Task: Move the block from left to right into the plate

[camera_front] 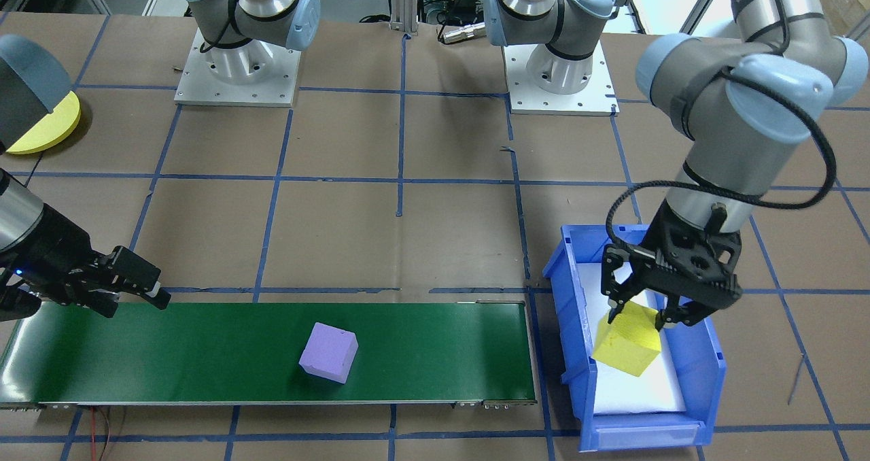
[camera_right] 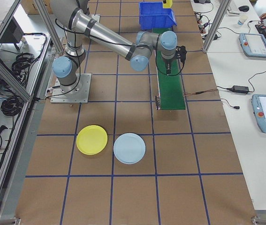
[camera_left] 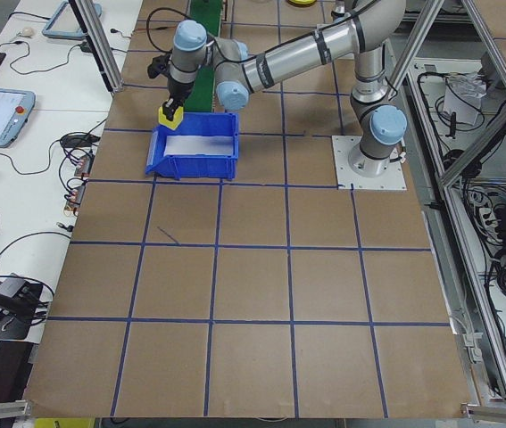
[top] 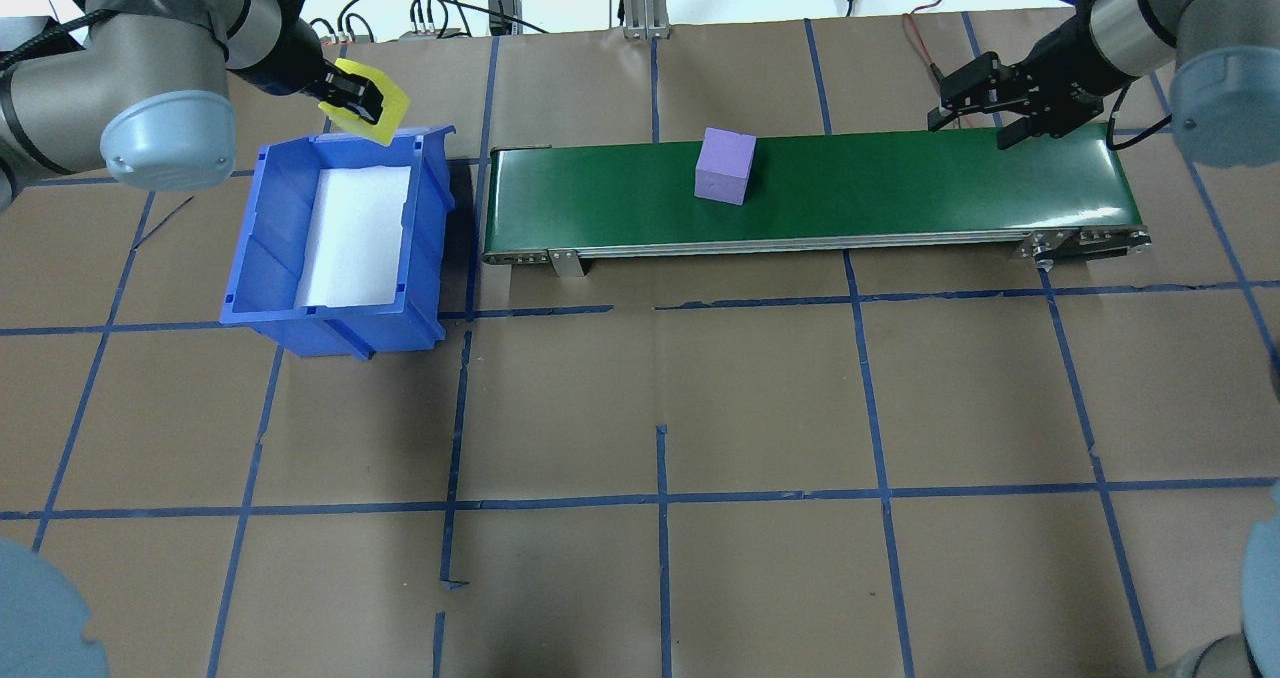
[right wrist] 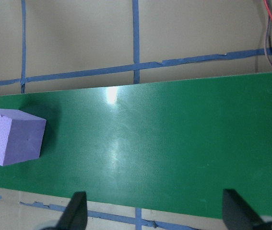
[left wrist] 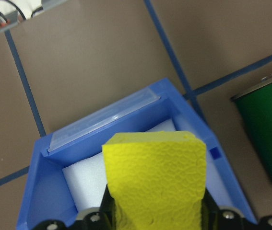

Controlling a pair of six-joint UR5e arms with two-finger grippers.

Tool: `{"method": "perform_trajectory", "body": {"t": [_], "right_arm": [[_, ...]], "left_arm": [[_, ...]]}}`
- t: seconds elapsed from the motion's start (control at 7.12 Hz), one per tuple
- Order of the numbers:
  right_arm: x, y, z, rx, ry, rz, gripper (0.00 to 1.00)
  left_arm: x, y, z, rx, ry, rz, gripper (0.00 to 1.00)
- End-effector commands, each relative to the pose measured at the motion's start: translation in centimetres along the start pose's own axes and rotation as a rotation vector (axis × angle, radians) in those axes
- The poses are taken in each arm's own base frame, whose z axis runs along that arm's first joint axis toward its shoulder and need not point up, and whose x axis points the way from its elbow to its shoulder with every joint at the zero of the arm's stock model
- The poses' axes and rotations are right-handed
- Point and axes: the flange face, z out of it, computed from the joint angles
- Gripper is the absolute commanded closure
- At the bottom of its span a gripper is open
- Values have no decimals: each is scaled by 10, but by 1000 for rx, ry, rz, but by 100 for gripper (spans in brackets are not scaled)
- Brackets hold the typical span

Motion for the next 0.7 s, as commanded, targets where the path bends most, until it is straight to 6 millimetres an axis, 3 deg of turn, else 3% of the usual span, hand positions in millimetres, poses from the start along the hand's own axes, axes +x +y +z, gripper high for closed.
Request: {"method": "perform_trajectory", "body": {"t": [0.0, 0.28, 0.56], "right_arm": [[13, -6, 19, -21, 4, -25, 0], [18, -17, 25, 26, 15, -38, 0], [24, -23, 36, 54, 18, -48, 2]], "left_arm": [[74, -17, 6, -3, 57, -65, 54], [108, -18, 68, -45, 98, -19, 54], [120, -1, 118, -57, 106, -7, 54]]}}
